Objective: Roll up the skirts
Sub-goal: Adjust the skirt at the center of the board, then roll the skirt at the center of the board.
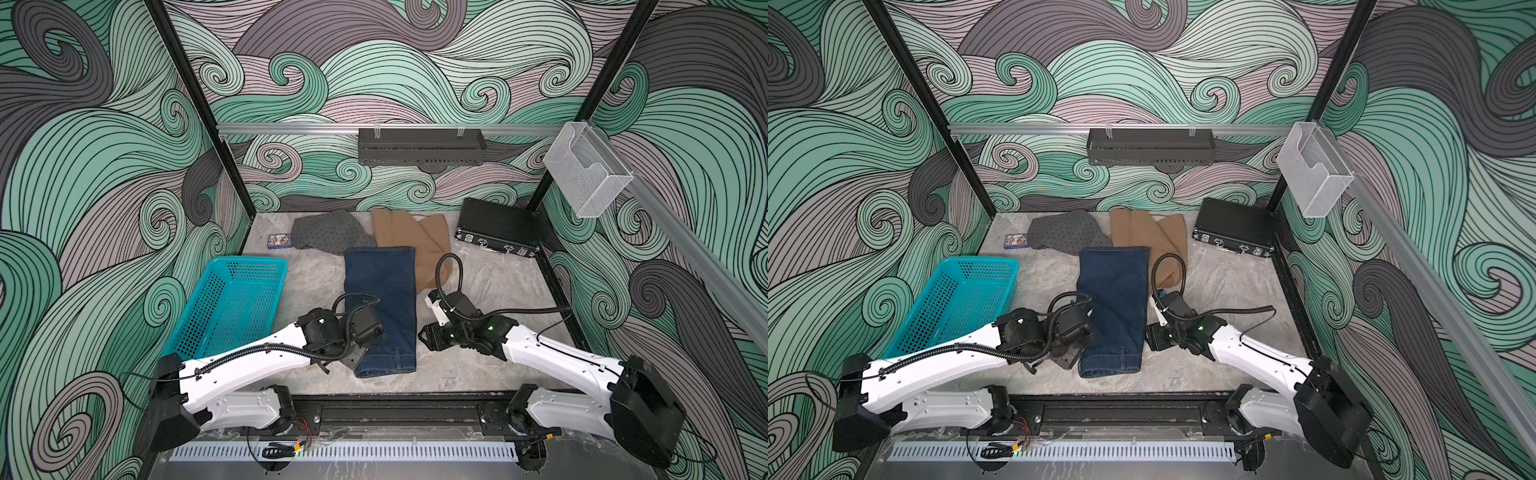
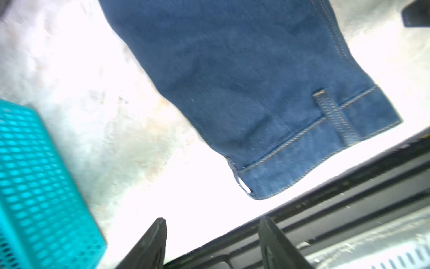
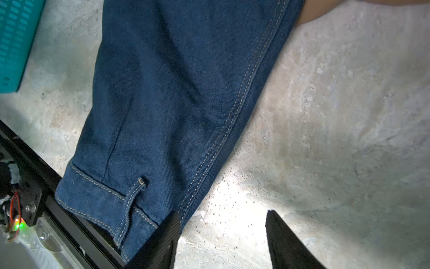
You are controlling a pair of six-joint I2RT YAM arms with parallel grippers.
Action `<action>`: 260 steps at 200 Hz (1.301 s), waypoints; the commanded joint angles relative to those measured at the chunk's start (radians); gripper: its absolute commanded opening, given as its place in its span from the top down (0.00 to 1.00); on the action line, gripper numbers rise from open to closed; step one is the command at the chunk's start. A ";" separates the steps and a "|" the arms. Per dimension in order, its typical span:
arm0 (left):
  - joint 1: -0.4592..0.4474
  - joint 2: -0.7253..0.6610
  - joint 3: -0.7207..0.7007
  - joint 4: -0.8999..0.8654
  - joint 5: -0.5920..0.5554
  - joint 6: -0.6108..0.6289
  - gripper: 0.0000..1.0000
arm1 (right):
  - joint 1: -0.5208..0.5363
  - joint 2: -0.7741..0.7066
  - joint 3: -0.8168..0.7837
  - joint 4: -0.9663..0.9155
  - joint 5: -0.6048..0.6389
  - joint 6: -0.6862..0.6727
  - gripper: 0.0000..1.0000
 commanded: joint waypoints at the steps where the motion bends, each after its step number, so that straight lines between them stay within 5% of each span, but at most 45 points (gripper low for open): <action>1: 0.087 -0.038 0.056 -0.016 0.047 -0.105 0.32 | 0.103 0.015 0.061 -0.074 0.083 -0.110 0.38; 42: 0.418 -0.027 0.132 0.078 0.260 -0.184 0.28 | 0.380 0.176 0.211 -0.183 0.340 -0.231 0.33; 95: 0.781 -0.022 -0.043 0.228 0.599 -0.304 0.25 | 0.626 0.300 0.273 -0.242 0.519 -0.366 0.28; 174: 0.861 -0.034 -0.093 0.260 0.679 -0.270 0.24 | 0.655 0.547 0.345 -0.179 0.665 -0.461 0.24; 219: 0.870 -0.064 -0.093 0.260 0.630 -0.280 0.24 | 0.579 0.595 0.351 -0.150 0.575 -0.410 0.45; 260: 0.880 -0.083 -0.094 0.254 0.583 -0.304 0.24 | 0.511 0.619 0.395 -0.201 0.387 -0.398 0.86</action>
